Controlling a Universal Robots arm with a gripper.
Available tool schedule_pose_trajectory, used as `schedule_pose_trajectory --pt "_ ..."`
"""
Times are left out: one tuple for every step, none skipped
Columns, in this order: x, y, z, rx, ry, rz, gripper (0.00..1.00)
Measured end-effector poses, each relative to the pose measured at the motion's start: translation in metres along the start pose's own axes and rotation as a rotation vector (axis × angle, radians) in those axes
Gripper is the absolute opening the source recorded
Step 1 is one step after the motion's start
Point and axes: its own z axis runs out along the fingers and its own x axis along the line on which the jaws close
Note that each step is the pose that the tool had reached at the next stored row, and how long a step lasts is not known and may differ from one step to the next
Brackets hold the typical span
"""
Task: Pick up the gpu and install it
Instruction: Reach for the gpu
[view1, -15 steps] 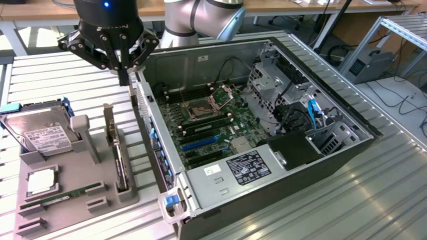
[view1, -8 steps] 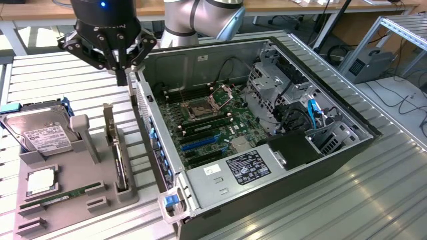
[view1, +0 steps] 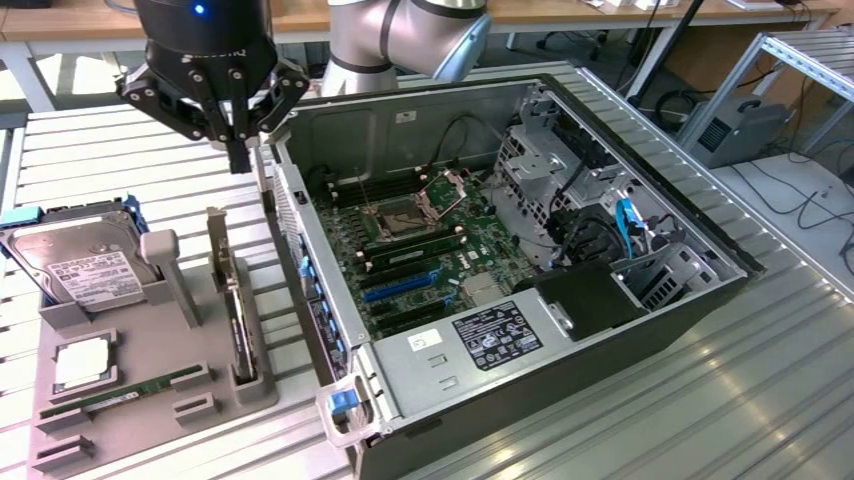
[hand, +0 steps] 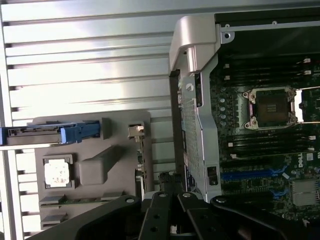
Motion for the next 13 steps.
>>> schedule_pose_trajectory --pt "0.0003 0.0 0.0 0.0 0.0 0.0 0.11" --pt "0.0007 -0.0001 0.0 0.0 0.0 0.0 0.11" --pt "0.0012 -0.0001 -0.0001 0.0 0.0001 0.0 0.11" --pt "0.0016 -0.0001 -0.0001 0.0 0.0 0.0 0.11" --pt "0.002 -0.0002 0.0 0.0 0.0 0.0 0.11" --pt "0.0024 -0.0002 -0.0001 0.0 0.0 0.0 0.11" --pt "0.0028 -0.0002 -0.0001 0.0 0.0 0.0 0.11" --pt "0.0032 -0.0002 -0.0001 0.0 0.0001 0.0 0.11" --pt "0.0037 -0.0003 -0.0001 0.0 0.0 0.0 0.11" --pt "0.0043 -0.0003 -0.0001 0.0 0.0001 0.0 0.11" --pt "0.0047 -0.0004 -0.0002 0.0001 0.0 0.0 0.11" --pt "0.0055 -0.0004 -0.0001 0.0 0.0 0.0 0.11" --pt "0.0058 -0.0004 -0.0002 0.0 0.0 0.0 0.11"
